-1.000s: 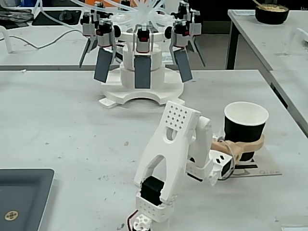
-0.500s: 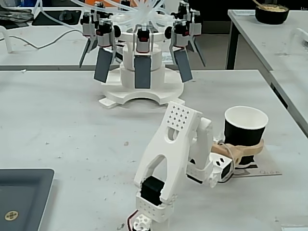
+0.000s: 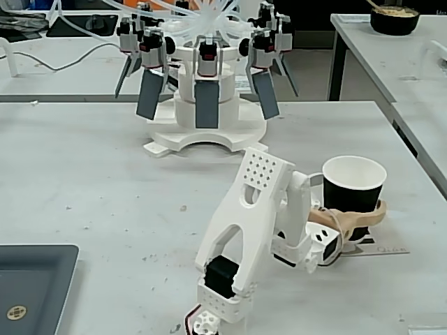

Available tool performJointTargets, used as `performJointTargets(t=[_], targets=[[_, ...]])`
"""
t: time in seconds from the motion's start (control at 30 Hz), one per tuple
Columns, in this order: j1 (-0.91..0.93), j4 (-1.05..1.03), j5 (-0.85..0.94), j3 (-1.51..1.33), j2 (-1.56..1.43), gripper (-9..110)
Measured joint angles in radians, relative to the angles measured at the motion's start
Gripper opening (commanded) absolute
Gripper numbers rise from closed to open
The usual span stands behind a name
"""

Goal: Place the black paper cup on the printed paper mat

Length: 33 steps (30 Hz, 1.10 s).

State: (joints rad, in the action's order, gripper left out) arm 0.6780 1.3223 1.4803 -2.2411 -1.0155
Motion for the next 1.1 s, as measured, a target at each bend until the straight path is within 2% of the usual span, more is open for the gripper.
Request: performJointTargets(t=[0.27, 0.5, 0.73, 1.1], targets=[[0.046, 0.000, 0.003, 0.000, 0.000, 72], [0.086, 0.000, 0.017, -0.014, -0.002, 82], [0.138, -0.002, 0.017, -0.100, -0.067, 81], [0.144, -0.002, 0.017, -0.359, -0.353, 75]])
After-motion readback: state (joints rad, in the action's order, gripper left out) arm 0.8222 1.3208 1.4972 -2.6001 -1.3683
